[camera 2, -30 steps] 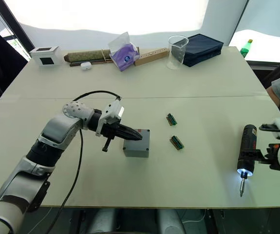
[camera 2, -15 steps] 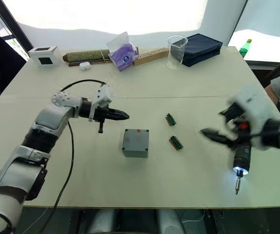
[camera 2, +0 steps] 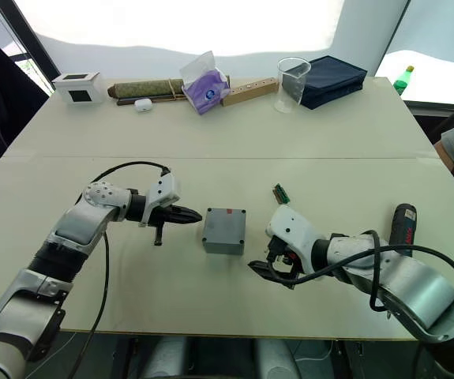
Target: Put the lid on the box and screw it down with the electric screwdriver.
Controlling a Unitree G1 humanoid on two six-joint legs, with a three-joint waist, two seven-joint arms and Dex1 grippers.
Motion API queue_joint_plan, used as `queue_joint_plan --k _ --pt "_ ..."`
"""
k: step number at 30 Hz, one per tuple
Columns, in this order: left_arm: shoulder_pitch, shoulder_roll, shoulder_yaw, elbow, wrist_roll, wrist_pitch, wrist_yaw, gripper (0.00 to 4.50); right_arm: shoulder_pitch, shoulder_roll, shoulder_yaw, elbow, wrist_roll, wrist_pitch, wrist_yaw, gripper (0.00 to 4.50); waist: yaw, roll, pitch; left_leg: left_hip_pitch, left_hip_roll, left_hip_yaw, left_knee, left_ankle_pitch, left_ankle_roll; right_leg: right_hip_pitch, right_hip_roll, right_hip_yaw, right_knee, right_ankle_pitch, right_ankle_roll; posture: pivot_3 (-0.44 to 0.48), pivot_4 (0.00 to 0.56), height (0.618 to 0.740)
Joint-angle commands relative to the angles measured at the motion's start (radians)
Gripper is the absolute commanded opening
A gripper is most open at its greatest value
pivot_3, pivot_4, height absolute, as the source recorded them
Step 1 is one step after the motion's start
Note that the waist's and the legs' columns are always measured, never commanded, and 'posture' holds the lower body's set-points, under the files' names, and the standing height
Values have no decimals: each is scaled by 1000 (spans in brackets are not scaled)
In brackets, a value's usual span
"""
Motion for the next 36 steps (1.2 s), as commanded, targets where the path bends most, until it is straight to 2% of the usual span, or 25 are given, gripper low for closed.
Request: queue_joint_plan --k 1,7,13,17,21,24,26,31,36 --pt "-3 -43 -9 -27 -1 -5 26 0 -29 57 25 -1 -17 18 -5 4474 1 0 0 0 0 0 0 0 0 0 0 0 0 0 0 0 150 737" --pt "-46 -97 -20 28 -3 -29 16 0 -53 132 47 31 -23 44 11 4474 0 0 0 0 0 0 0 0 0 0 0 -1 0 0 0 0 150 737" --pt "-100 -140 -33 104 14 -86 2 0 -31 193 -17 -18 83 138 24 4474 0 0 0 0 0 -1 0 0 0 1 0 -1 0 0 0 0 150 737" --pt "-143 -131 -30 204 58 -159 0 0 7 160 -85 -81 124 189 17 4474 0 0 0 0 0 -1 0 0 0 1 0 -2 0 0 0 0 150 737" --pt "-144 -78 -21 252 86 -195 -18 0 41 99 -176 -140 163 210 30 4474 -9 0 0 0 0 -2 0 0 1 1 1 -2 1 0 0 0 150 737" --pt "-77 -27 -17 176 54 -126 -75 0 24 14 -152 -108 56 140 47 4474 -10 0 0 1 0 -2 -1 0 1 1 1 -2 2 0 0 0 150 737" --pt "-39 -9 -22 117 40 -88 -99 0 10 -2 -120 -71 5 95 51 4474 -9 0 0 2 0 -2 -1 0 1 1 1 -2 2 0 0 0 150 737" --pt "97 53 -59 -113 -16 69 -158 0 -79 43 -7 69 -100 -17 90 4474 -10 0 -1 2 0 -2 0 0 1 2 0 -2 2 0 0 0 150 737" --pt "123 23 -64 -189 -31 128 -112 0 -118 81 67 129 -156 -79 141 4474 -1 1 -1 3 0 -2 0 0 1 3 0 -2 2 0 0 0 150 737"
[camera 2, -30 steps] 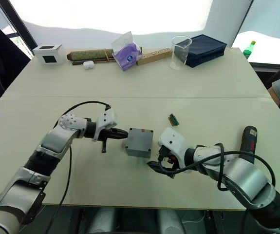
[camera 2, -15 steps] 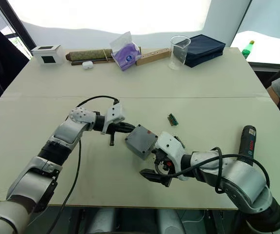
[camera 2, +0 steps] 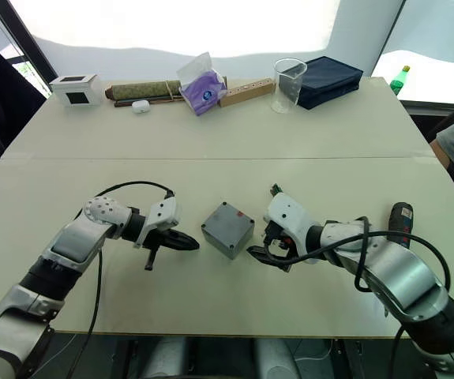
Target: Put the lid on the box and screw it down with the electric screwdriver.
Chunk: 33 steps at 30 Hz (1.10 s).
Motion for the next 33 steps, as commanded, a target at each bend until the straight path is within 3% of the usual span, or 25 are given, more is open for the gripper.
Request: queue_joint_plan --k 1,9,24,29,33 --pt "-1 -44 -6 -36 -14 41 53 0 -17 24 31 1 -28 -52 49 4474 5 0 0 0 0 0 0 0 0 1 0 0 0 0 0 0 150 737" --pt "-62 -126 15 51 6 -22 146 0 28 76 22 -57 -6 -11 53 4474 8 0 0 0 0 0 1 0 0 0 0 0 0 0 0 0 150 737" --pt "-104 -150 8 102 10 -57 158 0 92 132 -54 -162 41 126 -12 4474 1 0 0 0 0 0 1 0 0 1 0 0 1 0 0 0 150 737" --pt "-104 -135 9 95 3 -49 143 0 98 78 -34 -165 -11 109 -10 4474 1 0 0 0 0 0 1 0 0 1 0 0 1 0 0 0 150 737" --pt "-106 -99 18 77 -8 -26 109 0 115 -41 -52 -187 -93 -34 53 4474 1 0 0 0 0 0 0 0 0 0 0 0 1 0 0 0 150 737"
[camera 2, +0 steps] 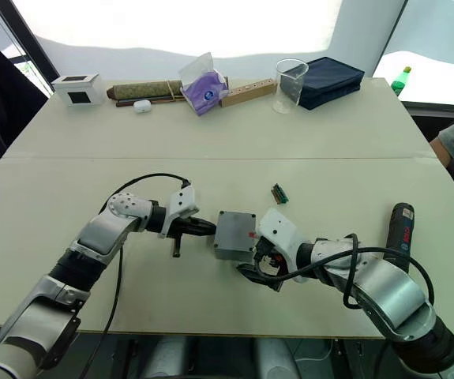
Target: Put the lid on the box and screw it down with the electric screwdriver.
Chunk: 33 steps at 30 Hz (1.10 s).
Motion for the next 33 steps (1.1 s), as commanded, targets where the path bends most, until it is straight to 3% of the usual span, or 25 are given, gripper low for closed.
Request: queue_joint_plan --k 1,4,9,13,21,25,28,33 --pt "-18 40 27 -42 -30 14 -42 0 27 -85 -76 -65 -26 -102 71 4474 0 0 0 0 0 0 0 0 0 0 0 0 0 0 0 0 150 737" --pt "-35 78 45 -40 -56 33 -82 0 53 -98 -261 -90 111 -67 132 4474 0 0 0 0 0 0 0 0 0 0 0 0 0 0 0 0 150 737" --pt "-130 60 133 12 -160 135 -85 0 -50 -11 -493 16 331 18 91 4474 -1 -1 0 1 0 -1 1 0 0 3 0 -1 0 0 0 0 150 737" --pt "-213 10 185 52 -215 173 -68 0 -158 102 -394 286 149 -108 -32 4474 -4 -2 0 3 0 -1 1 0 0 5 0 -1 0 0 0 0 150 737" --pt "-197 -13 170 22 -217 166 -52 0 -235 211 -215 613 -83 -357 -41 4474 -9 -1 0 1 0 1 -1 3 -5 -1 0 1 1 0 0 0 150 737" --pt "-178 -9 168 11 -215 161 -46 0 -245 232 -188 685 -132 -419 -25 3523 -6 -1 0 1 0 1 0 3 -5 -1 0 1 1 0 0 0 150 737" --pt "-169 -7 169 2 -213 163 -37 0 -251 250 -182 727 -150 -448 -14 2445 -6 -1 0 1 0 1 0 3 -5 0 0 1 1 0 0 0 150 737" --pt "-159 -1 166 -5 -206 159 -28 0 -266 278 -181 777 -177 -481 -2 2445 -6 -1 0 1 0 1 0 3 -6 -1 0 1 1 0 0 0 150 737"
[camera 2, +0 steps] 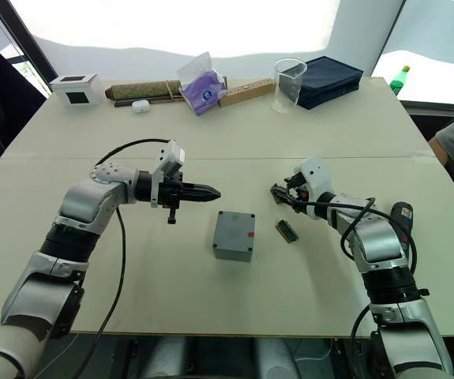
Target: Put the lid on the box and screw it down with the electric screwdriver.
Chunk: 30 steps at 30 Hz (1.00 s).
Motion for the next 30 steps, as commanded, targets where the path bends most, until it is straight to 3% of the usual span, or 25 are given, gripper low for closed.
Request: queue_joint_plan --k 1,11,15,18,30 --pt "4 13 10 -33 0 -18 7 0 -30 15 -7 15 -23 -43 8 2445 -1 0 0 0 0 0 0 0 0 0 0 0 0 0 0 0 150 737" --pt "20 19 0 -27 13 -36 11 0 -84 57 1 111 -72 -89 24 2445 0 0 0 0 0 0 0 1 -2 0 0 0 0 0 0 0 150 737" --pt "23 21 -1 -33 17 -35 15 0 -89 66 16 131 -98 -98 29 1431 -1 0 0 0 0 0 0 1 -2 0 0 0 0 0 0 0 150 737" --pt "24 21 -1 -34 17 -35 18 0 -88 71 18 132 -109 -99 35 55 -1 0 0 0 0 0 0 1 -2 0 0 0 0 0 0 0 150 737" --pt "24 16 0 -35 12 -30 26 0 -55 42 -27 -6 -87 -60 55 55 0 0 0 0 0 0 0 1 -2 0 0 0 1 0 0 0 150 737"
